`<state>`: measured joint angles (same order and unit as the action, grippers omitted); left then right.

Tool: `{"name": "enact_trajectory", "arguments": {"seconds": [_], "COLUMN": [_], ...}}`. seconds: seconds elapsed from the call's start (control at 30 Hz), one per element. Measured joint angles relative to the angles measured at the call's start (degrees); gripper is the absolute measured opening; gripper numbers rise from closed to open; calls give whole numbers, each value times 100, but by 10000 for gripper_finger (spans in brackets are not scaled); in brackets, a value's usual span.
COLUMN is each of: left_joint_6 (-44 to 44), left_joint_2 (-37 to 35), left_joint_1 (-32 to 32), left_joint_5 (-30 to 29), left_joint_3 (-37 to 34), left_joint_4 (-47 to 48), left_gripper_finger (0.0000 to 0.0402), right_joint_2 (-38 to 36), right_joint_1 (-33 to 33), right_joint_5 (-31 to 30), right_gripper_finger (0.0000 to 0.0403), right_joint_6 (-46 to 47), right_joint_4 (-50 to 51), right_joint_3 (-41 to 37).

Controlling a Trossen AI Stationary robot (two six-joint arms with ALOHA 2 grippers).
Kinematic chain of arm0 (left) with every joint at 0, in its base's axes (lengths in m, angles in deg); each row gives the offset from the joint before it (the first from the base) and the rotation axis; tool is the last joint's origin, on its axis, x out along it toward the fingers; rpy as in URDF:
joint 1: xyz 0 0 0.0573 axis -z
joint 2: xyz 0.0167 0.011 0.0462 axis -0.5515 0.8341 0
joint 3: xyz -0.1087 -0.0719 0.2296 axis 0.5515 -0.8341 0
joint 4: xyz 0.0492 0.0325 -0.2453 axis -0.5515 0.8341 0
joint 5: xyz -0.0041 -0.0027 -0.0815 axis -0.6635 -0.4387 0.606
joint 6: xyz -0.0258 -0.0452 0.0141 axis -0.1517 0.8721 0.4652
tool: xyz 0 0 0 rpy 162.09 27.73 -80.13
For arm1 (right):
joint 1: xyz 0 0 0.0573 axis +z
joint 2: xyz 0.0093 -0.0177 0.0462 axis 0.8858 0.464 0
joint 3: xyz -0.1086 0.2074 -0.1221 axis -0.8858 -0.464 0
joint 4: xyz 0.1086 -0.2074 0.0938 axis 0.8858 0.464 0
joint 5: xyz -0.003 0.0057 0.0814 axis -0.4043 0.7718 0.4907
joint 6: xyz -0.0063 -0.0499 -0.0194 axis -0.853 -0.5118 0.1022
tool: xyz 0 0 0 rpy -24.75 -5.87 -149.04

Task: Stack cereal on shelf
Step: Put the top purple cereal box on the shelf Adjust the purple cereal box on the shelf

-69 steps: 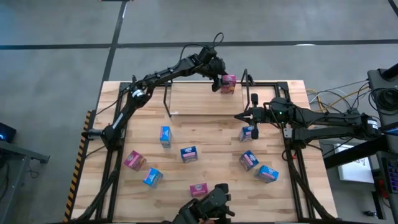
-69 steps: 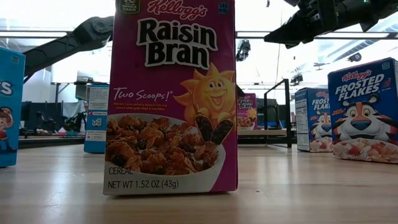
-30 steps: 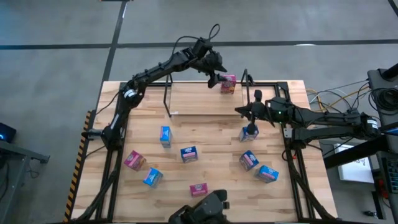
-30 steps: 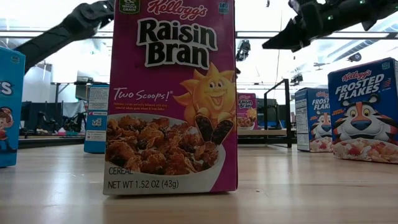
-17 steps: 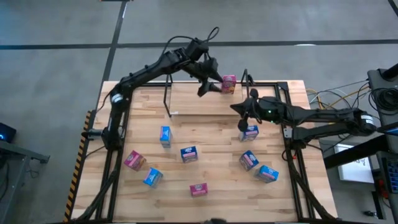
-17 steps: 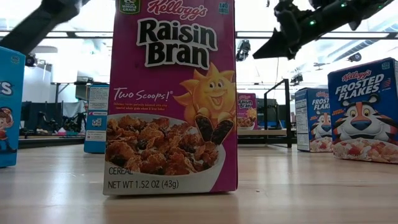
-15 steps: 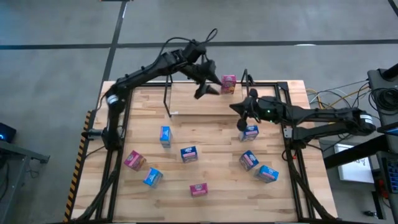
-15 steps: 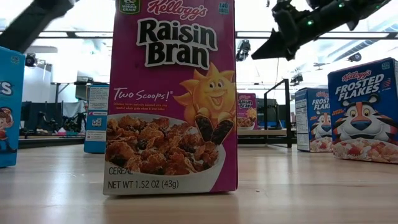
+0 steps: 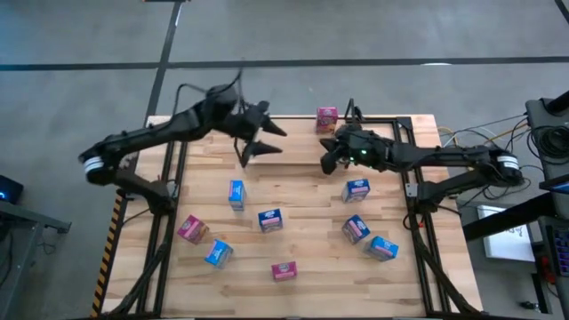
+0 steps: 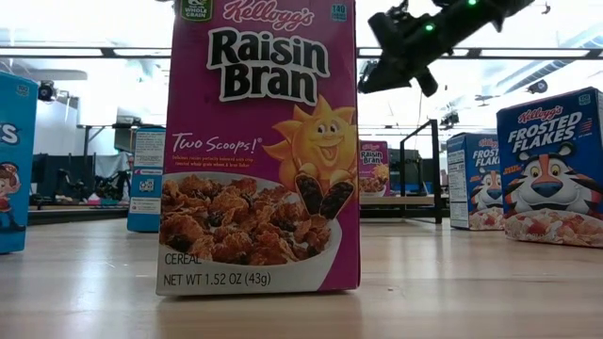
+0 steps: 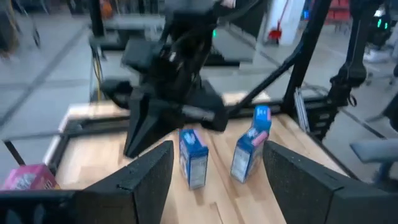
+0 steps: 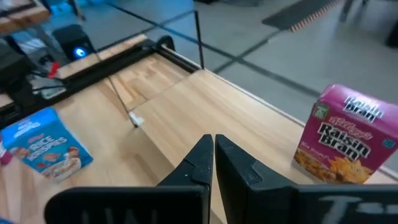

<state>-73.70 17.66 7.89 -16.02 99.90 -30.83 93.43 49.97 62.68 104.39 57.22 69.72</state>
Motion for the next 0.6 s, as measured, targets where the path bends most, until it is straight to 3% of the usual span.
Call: {"name": "enact_trajectory", "arguments": {"seconds": [0.23,0.6], "left_joint_6": [255,158], "left_joint_2": [-1109,-2322], "left_joint_1": [1,-39], "left_joint_5": [-19,-33], "left_joint_3": [-1536,-2978], "left_joint_4": [-1208,-2225], "left_gripper_finger": [231,231], "right_joint_2": [971,2146], "right_joint_1": [-2,-7], "right_joint_5": [-69,-846], "right_gripper_finger": [9,9], "right_joint_6": [770,2048], "right_joint_4": [1333,3353], "right_joint_3": [1202,2687]}}
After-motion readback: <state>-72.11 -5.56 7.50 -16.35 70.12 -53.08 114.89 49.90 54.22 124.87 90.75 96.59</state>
